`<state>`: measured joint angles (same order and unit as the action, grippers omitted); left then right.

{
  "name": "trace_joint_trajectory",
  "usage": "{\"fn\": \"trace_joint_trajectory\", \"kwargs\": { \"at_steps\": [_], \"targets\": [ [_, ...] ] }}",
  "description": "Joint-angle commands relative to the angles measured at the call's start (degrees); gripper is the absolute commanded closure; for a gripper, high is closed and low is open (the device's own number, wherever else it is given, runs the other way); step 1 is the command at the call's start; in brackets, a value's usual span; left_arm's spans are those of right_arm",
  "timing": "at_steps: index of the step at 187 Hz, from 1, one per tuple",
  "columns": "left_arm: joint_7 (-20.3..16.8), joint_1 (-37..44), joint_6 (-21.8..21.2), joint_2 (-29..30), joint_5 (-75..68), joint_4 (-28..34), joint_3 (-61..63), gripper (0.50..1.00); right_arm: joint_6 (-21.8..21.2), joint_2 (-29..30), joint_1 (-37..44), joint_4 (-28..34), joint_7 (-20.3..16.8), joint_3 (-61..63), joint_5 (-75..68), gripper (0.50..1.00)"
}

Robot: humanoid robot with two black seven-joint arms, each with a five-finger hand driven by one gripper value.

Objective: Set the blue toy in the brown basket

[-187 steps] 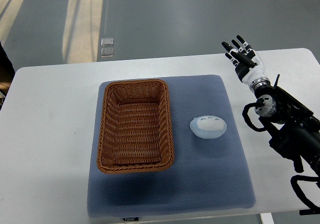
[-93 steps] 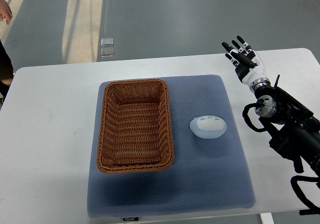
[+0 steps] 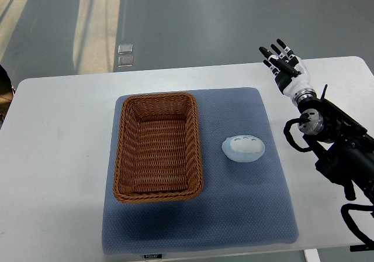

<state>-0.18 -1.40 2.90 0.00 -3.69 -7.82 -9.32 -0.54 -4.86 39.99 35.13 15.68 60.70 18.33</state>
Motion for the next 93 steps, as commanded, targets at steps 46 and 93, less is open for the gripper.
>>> {"fn": "trace_joint_trajectory", "kwargs": {
  "at_steps": [46, 93],
  "targets": [
    [0.0, 0.0, 0.0, 0.0, 0.0, 0.0, 0.0, 0.5, 3.8, -12.4, 0.6, 9.2, -1.3, -4.2, 0.7, 0.589],
    [0.0, 0.0, 0.0, 0.0, 0.0, 0.0, 0.0, 0.5, 1.9, -24.3, 9.0, 13.9, -4.2, -21.2, 7.3, 0.589]
  ]
}}
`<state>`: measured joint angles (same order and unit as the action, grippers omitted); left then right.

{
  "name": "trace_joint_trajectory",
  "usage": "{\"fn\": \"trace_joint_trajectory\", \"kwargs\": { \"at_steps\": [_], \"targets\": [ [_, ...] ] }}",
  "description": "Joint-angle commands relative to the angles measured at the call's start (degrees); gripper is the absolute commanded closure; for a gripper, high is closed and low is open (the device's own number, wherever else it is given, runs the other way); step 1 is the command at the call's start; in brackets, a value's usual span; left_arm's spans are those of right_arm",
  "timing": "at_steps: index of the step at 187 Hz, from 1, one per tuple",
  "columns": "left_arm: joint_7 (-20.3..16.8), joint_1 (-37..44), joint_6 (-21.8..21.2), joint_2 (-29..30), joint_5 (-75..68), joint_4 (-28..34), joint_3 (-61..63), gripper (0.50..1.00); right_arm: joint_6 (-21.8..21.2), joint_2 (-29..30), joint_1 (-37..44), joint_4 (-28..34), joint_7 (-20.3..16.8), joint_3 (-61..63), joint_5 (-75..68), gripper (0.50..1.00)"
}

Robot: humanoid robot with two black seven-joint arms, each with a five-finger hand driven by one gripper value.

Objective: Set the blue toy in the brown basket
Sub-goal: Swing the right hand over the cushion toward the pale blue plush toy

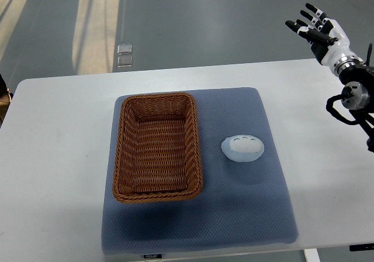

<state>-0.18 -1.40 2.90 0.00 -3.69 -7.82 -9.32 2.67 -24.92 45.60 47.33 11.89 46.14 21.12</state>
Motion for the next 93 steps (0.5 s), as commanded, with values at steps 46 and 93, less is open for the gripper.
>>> {"fn": "trace_joint_trajectory", "kwargs": {
  "at_steps": [46, 93],
  "targets": [
    [0.0, 0.0, 0.0, 0.0, 0.0, 0.0, 0.0, 0.5, -12.3, -12.3, 13.3, 8.7, -3.4, -19.3, 26.6, 0.589],
    [0.0, 0.0, 0.0, 0.0, 0.0, 0.0, 0.0, 0.5, -23.9, -16.3, 21.9, 16.9, -5.2, -27.6, 45.5, 0.589]
  ]
}}
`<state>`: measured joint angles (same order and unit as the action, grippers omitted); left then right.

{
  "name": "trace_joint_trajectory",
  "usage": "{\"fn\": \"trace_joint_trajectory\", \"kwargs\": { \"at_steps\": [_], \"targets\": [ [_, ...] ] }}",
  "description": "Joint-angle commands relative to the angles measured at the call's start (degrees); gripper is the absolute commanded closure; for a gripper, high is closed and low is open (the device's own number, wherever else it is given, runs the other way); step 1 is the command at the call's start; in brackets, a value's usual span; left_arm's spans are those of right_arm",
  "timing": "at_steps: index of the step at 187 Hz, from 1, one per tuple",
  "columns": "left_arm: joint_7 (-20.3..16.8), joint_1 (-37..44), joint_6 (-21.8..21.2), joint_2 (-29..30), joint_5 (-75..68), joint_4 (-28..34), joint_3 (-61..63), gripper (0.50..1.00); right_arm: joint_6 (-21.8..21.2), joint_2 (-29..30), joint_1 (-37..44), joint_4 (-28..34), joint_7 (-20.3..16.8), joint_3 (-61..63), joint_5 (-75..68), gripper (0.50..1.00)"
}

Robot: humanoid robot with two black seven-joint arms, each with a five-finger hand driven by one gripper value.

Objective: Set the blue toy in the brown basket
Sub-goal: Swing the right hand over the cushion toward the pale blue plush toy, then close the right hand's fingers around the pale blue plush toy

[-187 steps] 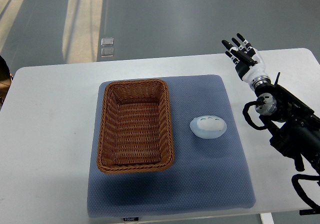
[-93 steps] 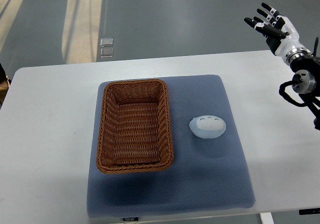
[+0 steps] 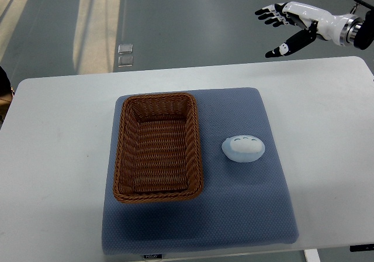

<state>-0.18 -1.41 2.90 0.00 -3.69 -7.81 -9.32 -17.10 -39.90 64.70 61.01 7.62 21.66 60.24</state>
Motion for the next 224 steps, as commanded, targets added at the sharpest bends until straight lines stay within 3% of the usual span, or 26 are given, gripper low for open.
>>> {"fn": "trace_joint_trajectory", "kwargs": {
  "at_steps": [1, 27, 86, 117, 224],
  "targets": [
    [0.0, 0.0, 0.0, 0.0, 0.0, 0.0, 0.0, 0.5, -4.2, -1.3, 2.8, 3.2, -0.9, -3.1, 6.4, 0.589],
    [0.0, 0.0, 0.0, 0.0, 0.0, 0.0, 0.0, 0.5, -9.8, -2.8, 3.3, 8.2, -1.6, -7.0, 11.6, 0.589],
    [0.0, 0.0, 0.0, 0.0, 0.0, 0.0, 0.0, 0.5, -14.2, -3.2, 2.7, 12.9, -1.6, -9.7, 13.1, 0.591],
    [0.0, 0.0, 0.0, 0.0, 0.0, 0.0, 0.0, 0.5, -14.2, -2.8, 0.4, 16.0, -1.6, -9.8, 13.1, 0.591],
    [0.0, 0.0, 0.0, 0.0, 0.0, 0.0, 0.0, 0.5, -9.4, 2.5, -7.0, 14.8, -2.8, -10.0, 14.0, 0.593]
  ]
}}
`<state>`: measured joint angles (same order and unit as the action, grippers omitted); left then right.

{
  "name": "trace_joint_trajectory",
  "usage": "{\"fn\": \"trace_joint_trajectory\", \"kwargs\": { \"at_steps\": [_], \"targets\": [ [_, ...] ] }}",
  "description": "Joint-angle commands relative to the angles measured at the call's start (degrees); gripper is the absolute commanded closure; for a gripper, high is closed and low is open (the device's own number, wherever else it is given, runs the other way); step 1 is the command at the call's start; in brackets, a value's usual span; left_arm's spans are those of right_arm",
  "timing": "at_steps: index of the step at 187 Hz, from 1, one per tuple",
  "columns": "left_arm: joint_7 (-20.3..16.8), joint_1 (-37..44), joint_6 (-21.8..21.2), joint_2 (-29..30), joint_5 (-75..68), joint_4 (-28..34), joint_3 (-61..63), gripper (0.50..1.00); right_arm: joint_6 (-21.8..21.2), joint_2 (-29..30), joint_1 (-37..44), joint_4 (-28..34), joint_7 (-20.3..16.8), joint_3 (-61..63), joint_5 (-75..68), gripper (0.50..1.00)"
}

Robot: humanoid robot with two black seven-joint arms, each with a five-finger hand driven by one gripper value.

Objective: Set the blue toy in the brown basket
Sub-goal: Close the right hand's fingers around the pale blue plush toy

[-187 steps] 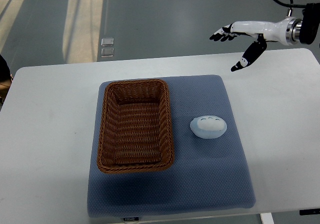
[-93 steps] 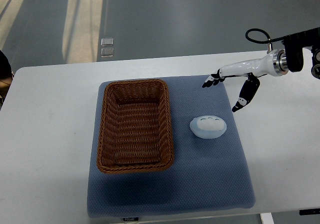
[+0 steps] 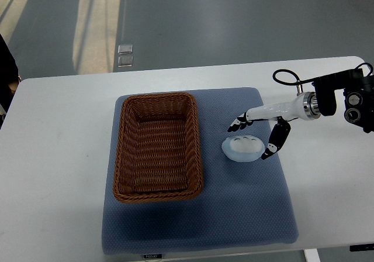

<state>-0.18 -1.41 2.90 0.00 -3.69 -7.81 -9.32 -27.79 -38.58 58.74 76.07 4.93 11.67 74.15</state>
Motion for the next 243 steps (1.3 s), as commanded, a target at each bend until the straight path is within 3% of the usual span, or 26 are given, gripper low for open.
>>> {"fn": "trace_joint_trajectory", "kwargs": {
  "at_steps": [1, 64, 99, 114, 154, 185, 204, 243],
  "targets": [
    [0.0, 0.0, 0.0, 0.0, 0.0, 0.0, 0.0, 0.5, 1.4, 1.3, -1.3, -0.2, -0.1, 0.0, 0.1, 0.593],
    [0.0, 0.0, 0.0, 0.0, 0.0, 0.0, 0.0, 0.5, 3.2, 4.1, -4.2, -1.6, -0.8, 0.1, 1.7, 0.597],
    [0.0, 0.0, 0.0, 0.0, 0.0, 0.0, 0.0, 0.5, 4.4, 6.0, -4.8, -4.9, -2.5, 0.1, 3.5, 0.638],
    [0.0, 0.0, 0.0, 0.0, 0.0, 0.0, 0.0, 0.5, 4.4, 6.0, -4.8, -5.0, -2.5, 0.1, 3.5, 0.701],
    [0.0, 0.0, 0.0, 0.0, 0.0, 0.0, 0.0, 0.5, 4.3, 5.9, -4.1, -5.1, -2.4, 0.5, 3.5, 0.758],
    [0.0, 0.0, 0.0, 0.0, 0.0, 0.1, 0.0, 0.5, 3.7, 5.9, -3.0, -5.0, -2.2, 0.6, 3.3, 0.924],
    [0.0, 0.0, 0.0, 0.0, 0.0, 0.1, 0.0, 0.5, 3.4, 6.0, -2.8, -4.9, -2.1, 0.6, 3.3, 0.995],
    [0.0, 0.0, 0.0, 0.0, 0.0, 0.1, 0.0, 0.5, 2.8, 5.8, -2.8, -4.9, -2.1, 0.8, 3.2, 1.0]
  ]
}}
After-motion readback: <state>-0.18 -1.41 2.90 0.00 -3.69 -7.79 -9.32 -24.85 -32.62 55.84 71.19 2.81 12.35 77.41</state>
